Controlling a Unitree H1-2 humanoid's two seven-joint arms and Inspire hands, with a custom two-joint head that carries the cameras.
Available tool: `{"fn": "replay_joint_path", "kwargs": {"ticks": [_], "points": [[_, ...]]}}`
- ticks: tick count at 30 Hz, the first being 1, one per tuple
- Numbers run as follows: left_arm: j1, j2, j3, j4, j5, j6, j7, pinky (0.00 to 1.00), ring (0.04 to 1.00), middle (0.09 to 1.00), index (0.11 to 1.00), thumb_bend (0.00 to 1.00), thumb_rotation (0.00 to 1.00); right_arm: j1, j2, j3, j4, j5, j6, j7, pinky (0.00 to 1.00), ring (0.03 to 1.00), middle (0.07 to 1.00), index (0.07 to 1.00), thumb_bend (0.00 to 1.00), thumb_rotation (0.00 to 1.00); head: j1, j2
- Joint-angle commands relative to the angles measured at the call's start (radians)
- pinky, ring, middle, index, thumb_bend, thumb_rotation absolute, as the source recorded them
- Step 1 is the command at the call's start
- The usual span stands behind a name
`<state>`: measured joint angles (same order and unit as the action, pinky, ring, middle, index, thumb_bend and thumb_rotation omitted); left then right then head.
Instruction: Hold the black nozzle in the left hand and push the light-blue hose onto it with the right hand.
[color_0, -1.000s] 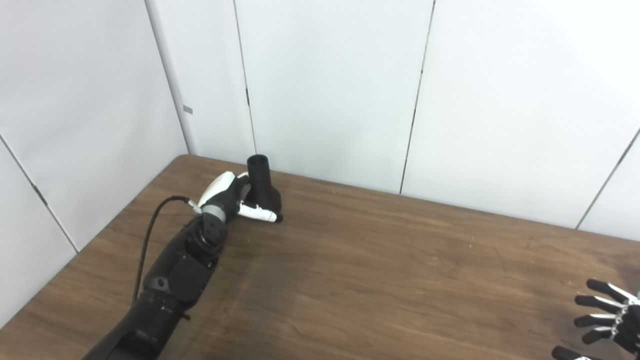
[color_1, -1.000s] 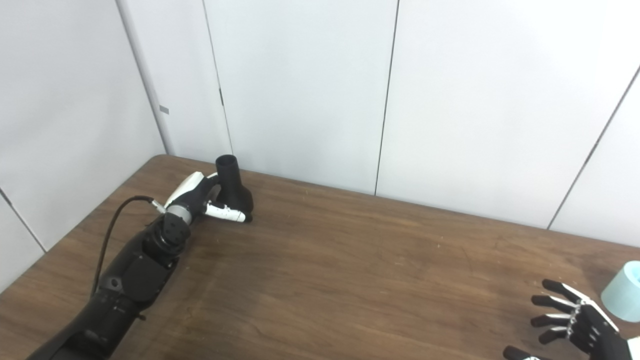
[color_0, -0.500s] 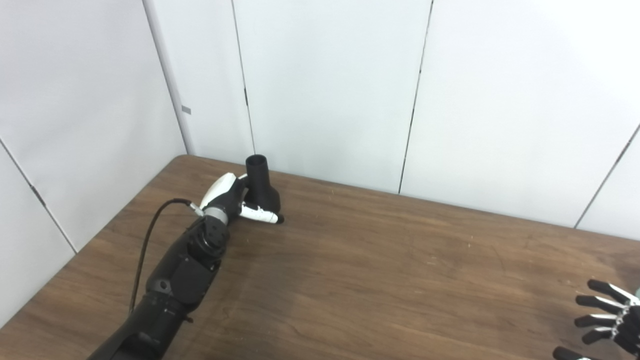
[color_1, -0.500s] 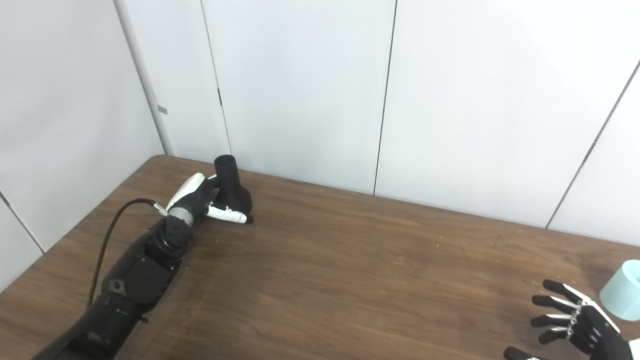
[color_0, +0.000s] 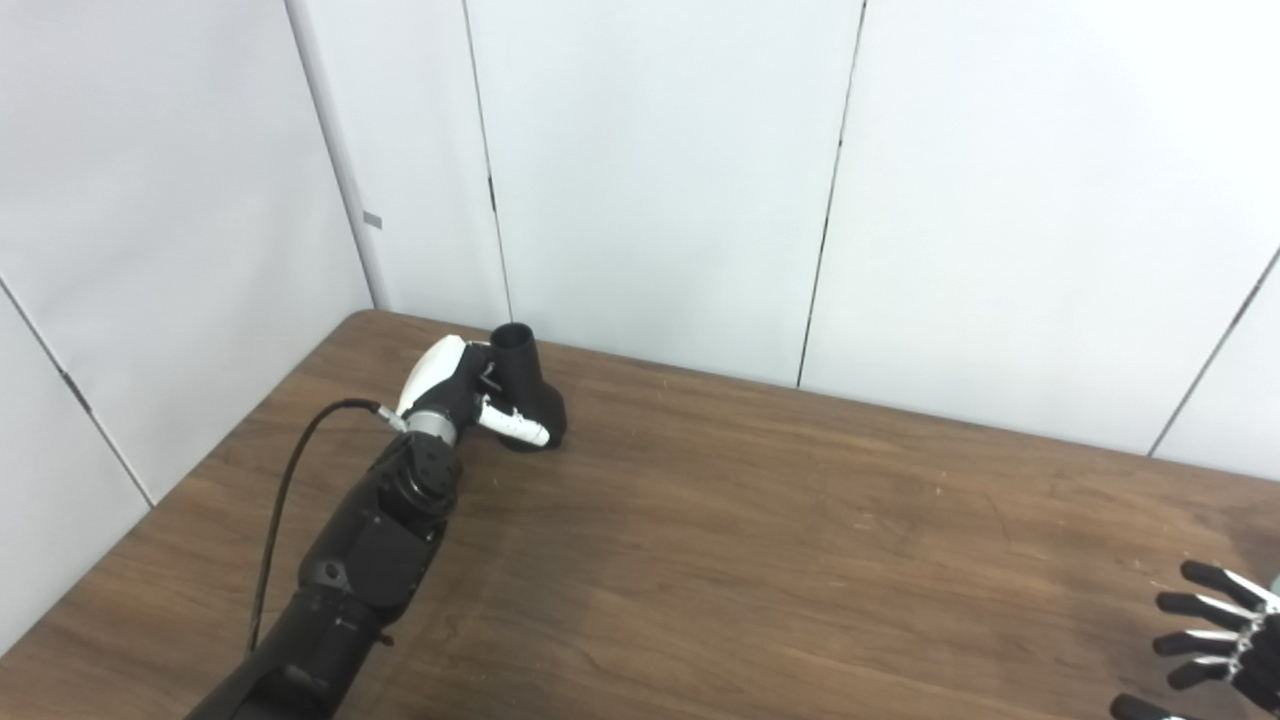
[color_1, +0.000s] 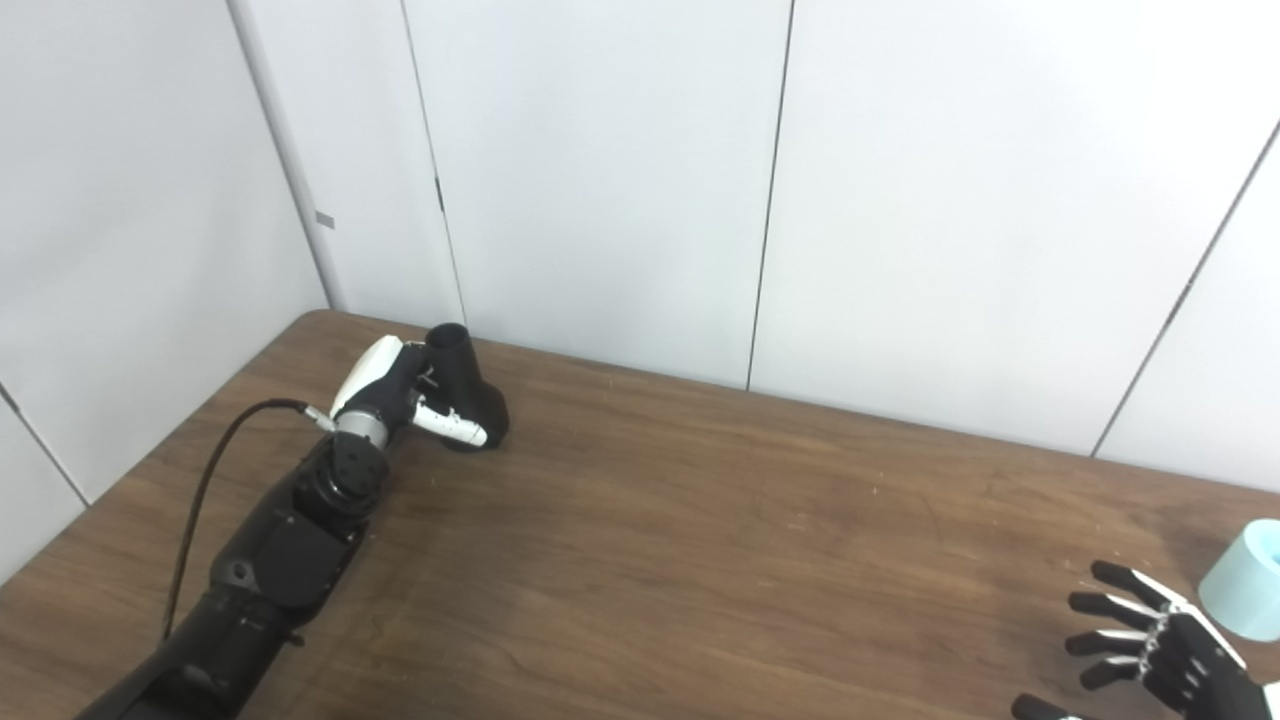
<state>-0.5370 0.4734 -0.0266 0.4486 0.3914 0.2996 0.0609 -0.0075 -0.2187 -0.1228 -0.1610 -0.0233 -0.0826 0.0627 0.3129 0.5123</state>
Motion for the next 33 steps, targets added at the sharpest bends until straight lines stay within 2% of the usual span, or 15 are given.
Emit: {"fn": "replay_joint_path", "kwargs": {"ticks": [1,9,15,24,30,33], "points": [[-0.038,0.016,0.003,-0.006,0.002,-0.032,0.016,1.00,0.605,0.451,0.509,0.52,0.00,-0.018,-0.012,-0.011,-0.036,0.002,-0.012,-0.008,0.41,0.546,0.672,0.750,0.70,0.00,0.001,0.005],[-0.029,0.016,-0.012,-0.007,0.008,-0.031,0.010,1.00,0.634,0.460,0.501,0.52,0.00,-0.020,-0.015,-0.015,-0.038,-0.004,-0.010,-0.009,0.42,0.547,0.669,0.749,0.70,0.00,0.000,0.006],[0.000,0.008,-0.052,-0.045,0.019,-0.032,-0.014,1.00,0.662,0.465,0.498,0.53,0.00,-0.023,-0.016,-0.019,-0.041,-0.006,-0.011,-0.011,0.41,0.546,0.663,0.744,0.70,0.00,-0.009,0.018],[0.045,-0.007,-0.152,-0.127,0.023,-0.070,-0.113,1.00,0.706,0.461,0.495,0.53,0.00,-0.029,-0.006,-0.016,-0.045,-0.004,-0.006,-0.014,0.41,0.535,0.653,0.732,0.71,0.00,-0.050,0.027],[0.058,-0.031,-0.203,-0.189,0.010,-0.105,-0.180,1.00,0.682,0.466,0.492,0.53,0.00,-0.035,0.001,-0.012,-0.048,-0.010,-0.001,-0.020,0.40,0.530,0.648,0.725,0.72,0.00,-0.072,0.035],[0.059,-0.052,-0.229,-0.214,-0.002,-0.145,-0.210,1.00,0.661,0.471,0.490,0.53,0.00,-0.043,0.009,-0.007,-0.051,-0.020,0.010,-0.028,0.40,0.533,0.650,0.726,0.72,0.00,-0.108,0.050]]}}
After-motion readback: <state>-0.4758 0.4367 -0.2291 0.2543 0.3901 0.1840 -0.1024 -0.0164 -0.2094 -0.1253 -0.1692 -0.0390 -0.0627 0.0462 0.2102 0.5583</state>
